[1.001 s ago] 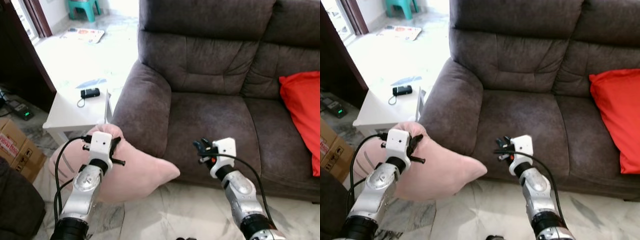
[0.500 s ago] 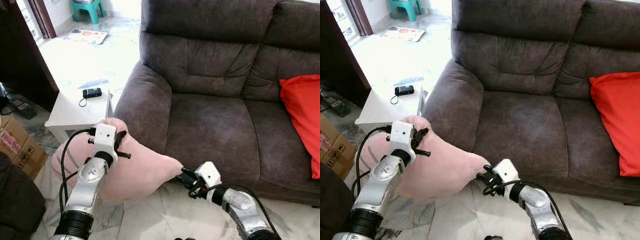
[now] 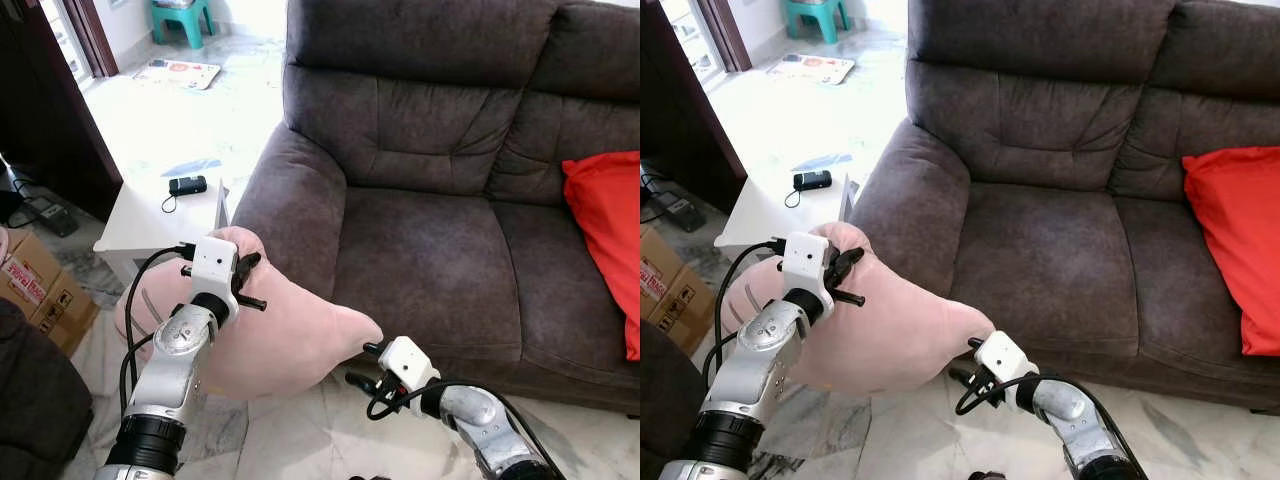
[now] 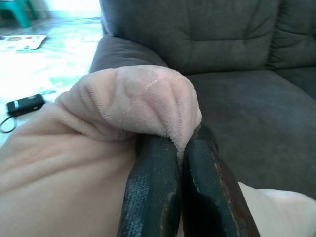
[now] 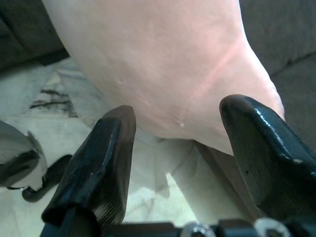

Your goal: Move the pillow to the sofa from floor

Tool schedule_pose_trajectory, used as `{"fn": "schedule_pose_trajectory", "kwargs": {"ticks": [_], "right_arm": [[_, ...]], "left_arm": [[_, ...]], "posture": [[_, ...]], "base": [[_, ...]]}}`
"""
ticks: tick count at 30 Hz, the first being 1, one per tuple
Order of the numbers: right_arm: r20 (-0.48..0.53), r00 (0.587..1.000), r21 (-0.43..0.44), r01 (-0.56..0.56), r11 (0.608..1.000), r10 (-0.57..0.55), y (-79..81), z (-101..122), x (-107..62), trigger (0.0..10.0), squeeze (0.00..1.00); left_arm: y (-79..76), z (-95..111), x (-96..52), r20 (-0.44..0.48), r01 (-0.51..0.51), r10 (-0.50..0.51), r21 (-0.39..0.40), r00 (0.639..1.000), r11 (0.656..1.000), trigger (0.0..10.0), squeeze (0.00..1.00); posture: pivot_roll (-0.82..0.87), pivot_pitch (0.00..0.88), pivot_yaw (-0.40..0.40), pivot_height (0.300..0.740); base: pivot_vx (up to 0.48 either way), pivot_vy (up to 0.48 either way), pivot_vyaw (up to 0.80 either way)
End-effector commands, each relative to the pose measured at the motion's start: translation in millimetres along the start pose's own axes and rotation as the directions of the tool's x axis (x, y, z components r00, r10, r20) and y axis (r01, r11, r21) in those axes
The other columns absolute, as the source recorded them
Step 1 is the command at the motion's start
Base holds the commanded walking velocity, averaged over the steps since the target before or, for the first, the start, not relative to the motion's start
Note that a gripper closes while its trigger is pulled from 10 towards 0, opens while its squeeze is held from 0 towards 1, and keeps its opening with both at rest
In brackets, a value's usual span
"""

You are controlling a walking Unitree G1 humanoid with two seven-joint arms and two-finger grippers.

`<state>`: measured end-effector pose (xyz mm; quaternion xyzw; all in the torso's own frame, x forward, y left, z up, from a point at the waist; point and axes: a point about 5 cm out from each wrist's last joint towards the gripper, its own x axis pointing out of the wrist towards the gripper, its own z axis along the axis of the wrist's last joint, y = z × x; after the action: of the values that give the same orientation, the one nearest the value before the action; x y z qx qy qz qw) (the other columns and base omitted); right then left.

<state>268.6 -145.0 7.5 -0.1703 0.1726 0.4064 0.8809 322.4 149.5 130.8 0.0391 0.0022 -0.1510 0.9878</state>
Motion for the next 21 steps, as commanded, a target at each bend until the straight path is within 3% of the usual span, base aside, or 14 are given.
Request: {"fn": "schedule_pose_trajectory", "kwargs": {"ticks": [1,14,21], "right_arm": [[-0.03,0.999,-0.011,0.011,1.0,-0.011,0.3,-2.8,2.0,10.0,1.0],[-0.119,0.992,-0.11,0.033,0.993,-0.047,2.4,-9.7,7.0,10.0,1.0],[-0.176,0.97,-0.169,0.136,0.976,-0.166,-6.4,-21.8,-0.9,10.0,1.0]], "left_arm": [[-11.9,39.3,7.5,0.149,0.089,-0.093,0.034,0.984,0.995,10.0,0.0],[-22.4,44.3,3.4,0.131,0.218,-0.224,0.055,0.966,0.974,10.0,0.0],[-29.8,41.0,-0.3,0.099,0.297,-0.301,0.059,0.948,0.953,10.0,0.0]], "posture": [[0.0,0.08,-0.048,0.74],[0.0,0.086,-0.045,0.74],[0.0,0.085,-0.046,0.74]], "base": [[0.0,0.0,0.0],[0.0,0.0,0.0],[0.0,0.0,0.0]]}}
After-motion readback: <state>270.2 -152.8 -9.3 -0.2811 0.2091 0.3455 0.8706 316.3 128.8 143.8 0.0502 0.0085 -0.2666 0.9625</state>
